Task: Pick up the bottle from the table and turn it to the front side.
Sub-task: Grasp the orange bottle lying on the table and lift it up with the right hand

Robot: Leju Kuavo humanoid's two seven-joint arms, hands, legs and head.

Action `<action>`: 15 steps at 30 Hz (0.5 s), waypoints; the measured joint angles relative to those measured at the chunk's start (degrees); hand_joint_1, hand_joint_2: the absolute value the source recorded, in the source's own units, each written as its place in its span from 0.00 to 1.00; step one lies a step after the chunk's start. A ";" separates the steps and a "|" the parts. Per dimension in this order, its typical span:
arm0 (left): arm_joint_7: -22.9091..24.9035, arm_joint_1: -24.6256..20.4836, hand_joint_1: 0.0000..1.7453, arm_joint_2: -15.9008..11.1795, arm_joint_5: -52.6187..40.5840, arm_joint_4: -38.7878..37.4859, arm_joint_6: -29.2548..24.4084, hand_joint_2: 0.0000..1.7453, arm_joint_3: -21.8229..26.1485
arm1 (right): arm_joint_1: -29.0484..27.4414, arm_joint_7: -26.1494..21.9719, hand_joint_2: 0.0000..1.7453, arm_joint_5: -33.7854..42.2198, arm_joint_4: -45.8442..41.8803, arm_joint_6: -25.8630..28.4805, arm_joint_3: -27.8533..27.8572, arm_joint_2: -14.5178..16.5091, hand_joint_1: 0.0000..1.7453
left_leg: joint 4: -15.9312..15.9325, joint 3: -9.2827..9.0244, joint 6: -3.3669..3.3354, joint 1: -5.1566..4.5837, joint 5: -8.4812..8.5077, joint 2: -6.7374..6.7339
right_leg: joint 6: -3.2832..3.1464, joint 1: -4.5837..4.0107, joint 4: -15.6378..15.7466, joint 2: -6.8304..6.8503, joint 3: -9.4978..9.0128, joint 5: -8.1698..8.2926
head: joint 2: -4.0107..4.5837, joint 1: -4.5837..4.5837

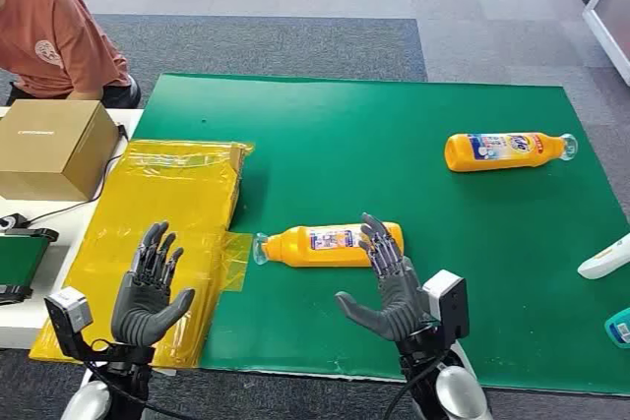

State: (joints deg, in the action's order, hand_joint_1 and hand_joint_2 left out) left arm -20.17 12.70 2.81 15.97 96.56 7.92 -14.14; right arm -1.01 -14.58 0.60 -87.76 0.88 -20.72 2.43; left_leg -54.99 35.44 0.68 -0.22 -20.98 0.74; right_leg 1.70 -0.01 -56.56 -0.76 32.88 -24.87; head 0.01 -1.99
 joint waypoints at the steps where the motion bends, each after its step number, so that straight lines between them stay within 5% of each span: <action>1: 0.04 -0.01 0.00 -0.01 -0.09 -0.04 -0.12 1.00 -0.03 | 0.00 0.01 1.00 -0.07 0.01 0.10 0.00 0.00 0.00 | 0.00 0.00 0.00 0.00 0.00 0.00 | 0.00 0.00 0.00 0.00 0.00 0.00 | 0.00 0.00; 10: 0.21 -0.05 0.00 -0.20 -0.36 -0.20 -0.95 1.00 -0.34 | 0.12 0.61 1.00 -3.49 0.06 2.67 0.00 -0.06 0.00 | 0.00 0.00 0.00 0.00 0.00 0.00 | 0.00 0.00 0.00 0.00 0.00 0.00 | -0.01 0.00; 15: 1.10 -0.23 0.00 -0.22 -0.90 -0.20 -0.85 1.00 -0.51 | 3.36 7.46 1.00 -25.64 2.81 11.37 -0.67 -0.91 0.00 | 0.00 0.00 0.01 0.00 0.02 -0.01 | 0.00 0.00 0.00 -0.01 -0.01 0.04 | 0.00 0.00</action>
State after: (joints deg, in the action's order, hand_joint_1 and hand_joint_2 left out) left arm -19.07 12.47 2.58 15.06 96.37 7.07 -14.65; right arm 2.35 -7.11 -25.04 -84.94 12.26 -21.39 1.51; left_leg -54.98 35.43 0.69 -0.22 -20.96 0.73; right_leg 1.69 -0.02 -56.56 -0.77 32.87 -24.83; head 0.01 -1.99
